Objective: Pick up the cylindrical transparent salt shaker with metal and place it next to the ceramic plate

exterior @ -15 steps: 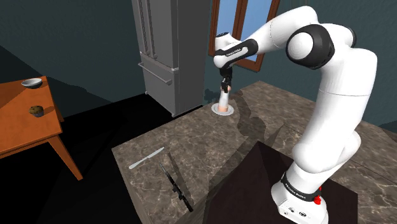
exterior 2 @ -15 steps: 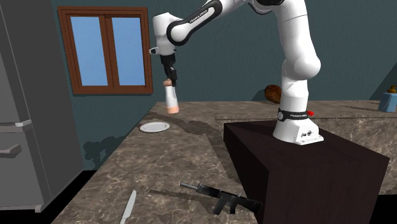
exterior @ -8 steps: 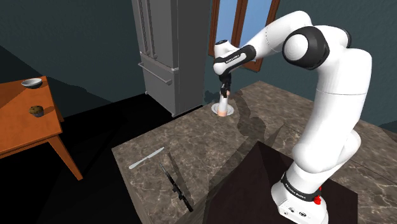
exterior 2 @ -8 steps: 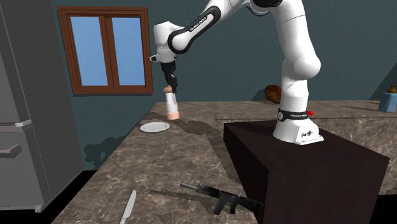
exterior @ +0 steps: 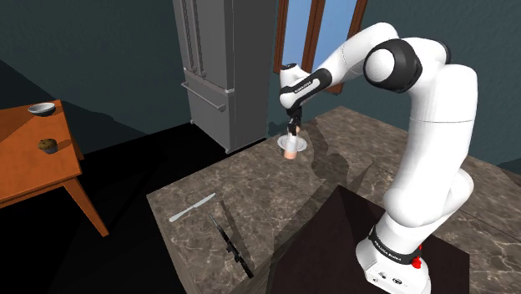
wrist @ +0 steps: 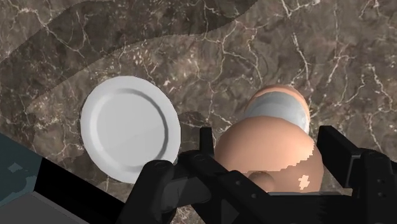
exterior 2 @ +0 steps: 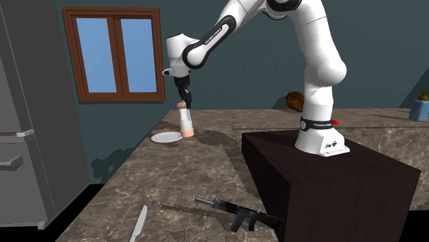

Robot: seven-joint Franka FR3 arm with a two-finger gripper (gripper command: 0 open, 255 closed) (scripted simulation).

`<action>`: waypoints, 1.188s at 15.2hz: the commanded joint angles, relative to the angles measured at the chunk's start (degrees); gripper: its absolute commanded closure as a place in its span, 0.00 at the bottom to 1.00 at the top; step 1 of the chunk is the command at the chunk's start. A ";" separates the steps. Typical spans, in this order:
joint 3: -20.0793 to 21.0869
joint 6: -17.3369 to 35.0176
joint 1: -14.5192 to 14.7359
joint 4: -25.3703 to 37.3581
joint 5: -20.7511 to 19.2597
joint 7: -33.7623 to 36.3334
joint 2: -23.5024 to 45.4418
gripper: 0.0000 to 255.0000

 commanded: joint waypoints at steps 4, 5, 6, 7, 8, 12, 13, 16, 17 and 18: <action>-0.30 3.01 -0.01 -0.85 -0.76 1.09 2.23 1.00; -0.36 3.58 0.01 -0.97 -0.91 1.32 2.71 1.00; -0.42 4.14 0.03 -1.07 -1.06 1.55 3.19 1.00; -0.48 4.70 0.05 -1.16 -1.22 1.79 3.69 1.00; -0.54 5.26 0.07 -1.25 -1.38 2.02 4.19 1.00; -0.82 7.45 0.17 -1.44 -2.01 2.96 6.28 1.00; -0.89 7.98 0.20 -1.46 -2.17 3.20 6.82 1.00; -1.10 9.38 0.28 -1.45 -2.59 3.83 8.29 1.00; -1.10 9.38 0.28 -1.45 -2.59 3.83 8.28 1.00; -1.10 9.38 0.28 -1.45 -2.59 3.83 8.29 1.00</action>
